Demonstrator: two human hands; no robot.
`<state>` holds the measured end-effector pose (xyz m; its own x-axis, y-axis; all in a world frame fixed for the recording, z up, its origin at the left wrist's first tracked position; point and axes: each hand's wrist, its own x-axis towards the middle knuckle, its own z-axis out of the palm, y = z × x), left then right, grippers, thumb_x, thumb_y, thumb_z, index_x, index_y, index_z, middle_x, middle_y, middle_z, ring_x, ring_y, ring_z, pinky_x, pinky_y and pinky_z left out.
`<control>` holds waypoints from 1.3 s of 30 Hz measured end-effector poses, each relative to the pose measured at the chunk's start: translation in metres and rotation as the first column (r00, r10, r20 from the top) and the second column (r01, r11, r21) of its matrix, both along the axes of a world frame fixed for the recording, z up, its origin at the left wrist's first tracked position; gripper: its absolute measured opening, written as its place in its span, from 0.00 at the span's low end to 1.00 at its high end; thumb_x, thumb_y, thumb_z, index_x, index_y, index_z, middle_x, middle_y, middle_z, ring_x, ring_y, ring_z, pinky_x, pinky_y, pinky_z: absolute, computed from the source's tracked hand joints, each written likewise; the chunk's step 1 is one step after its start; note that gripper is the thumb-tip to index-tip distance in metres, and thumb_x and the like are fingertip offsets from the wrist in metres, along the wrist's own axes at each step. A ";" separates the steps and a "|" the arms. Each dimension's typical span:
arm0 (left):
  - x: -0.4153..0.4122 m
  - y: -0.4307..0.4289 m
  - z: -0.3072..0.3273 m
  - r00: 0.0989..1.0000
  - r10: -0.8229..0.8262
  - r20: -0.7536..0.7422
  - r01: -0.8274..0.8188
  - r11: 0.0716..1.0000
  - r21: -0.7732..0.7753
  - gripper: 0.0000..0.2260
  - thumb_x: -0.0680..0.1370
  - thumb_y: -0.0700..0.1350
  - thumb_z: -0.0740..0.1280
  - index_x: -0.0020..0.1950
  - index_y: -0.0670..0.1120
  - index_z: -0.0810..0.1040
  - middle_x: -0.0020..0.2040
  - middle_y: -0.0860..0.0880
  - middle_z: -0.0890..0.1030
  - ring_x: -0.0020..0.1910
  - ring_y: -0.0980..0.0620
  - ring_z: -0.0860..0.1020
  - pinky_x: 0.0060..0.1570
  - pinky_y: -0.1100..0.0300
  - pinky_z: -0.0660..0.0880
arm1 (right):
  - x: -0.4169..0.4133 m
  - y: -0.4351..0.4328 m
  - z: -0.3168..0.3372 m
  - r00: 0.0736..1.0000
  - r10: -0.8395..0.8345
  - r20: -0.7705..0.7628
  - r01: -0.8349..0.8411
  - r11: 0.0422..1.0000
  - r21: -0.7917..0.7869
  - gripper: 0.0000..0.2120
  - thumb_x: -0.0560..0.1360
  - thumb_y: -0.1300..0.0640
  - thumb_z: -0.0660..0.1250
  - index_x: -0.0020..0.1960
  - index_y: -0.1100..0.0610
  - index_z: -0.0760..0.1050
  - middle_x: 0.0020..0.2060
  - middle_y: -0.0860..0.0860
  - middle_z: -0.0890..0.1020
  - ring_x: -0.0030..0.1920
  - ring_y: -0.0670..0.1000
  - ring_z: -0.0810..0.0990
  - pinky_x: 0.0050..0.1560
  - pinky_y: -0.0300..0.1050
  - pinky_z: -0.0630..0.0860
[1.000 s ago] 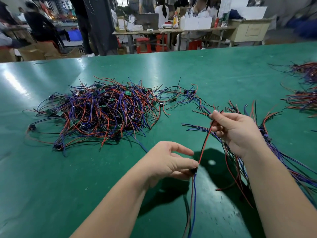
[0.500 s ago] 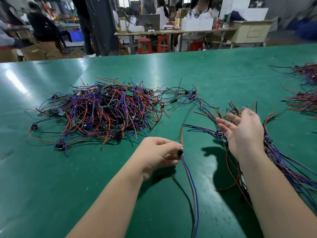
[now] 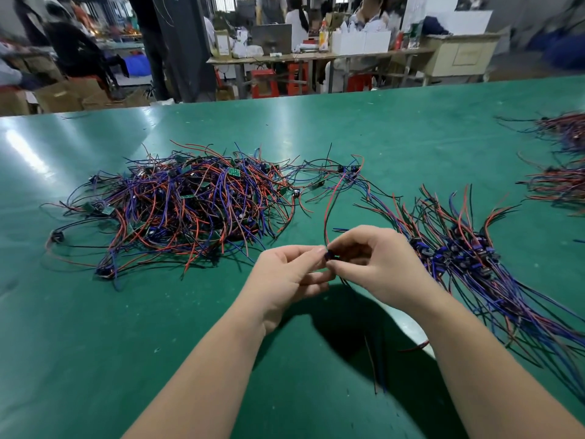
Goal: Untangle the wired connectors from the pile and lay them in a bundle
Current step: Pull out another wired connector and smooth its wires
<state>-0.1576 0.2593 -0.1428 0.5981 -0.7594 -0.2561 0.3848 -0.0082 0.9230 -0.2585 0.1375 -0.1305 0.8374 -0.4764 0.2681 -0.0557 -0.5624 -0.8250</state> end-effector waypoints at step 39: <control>0.082 0.045 -0.020 0.322 -0.196 0.926 -0.822 0.428 0.376 0.17 0.74 0.58 0.69 0.62 0.57 0.76 0.54 0.48 0.78 0.56 0.43 0.74 0.53 0.50 0.64 | -0.012 -0.029 -0.005 0.857 -0.478 -0.195 0.385 0.843 -0.376 0.06 0.72 0.58 0.66 0.37 0.53 0.78 0.29 0.44 0.78 0.33 0.46 0.76 0.35 0.42 0.69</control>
<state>-0.0761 0.3042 -0.1630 0.9368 -0.2169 0.2744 -0.3038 -0.8932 0.3314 -0.2703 0.1085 -0.1353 0.6263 -0.7353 0.2591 -0.5477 -0.6515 -0.5249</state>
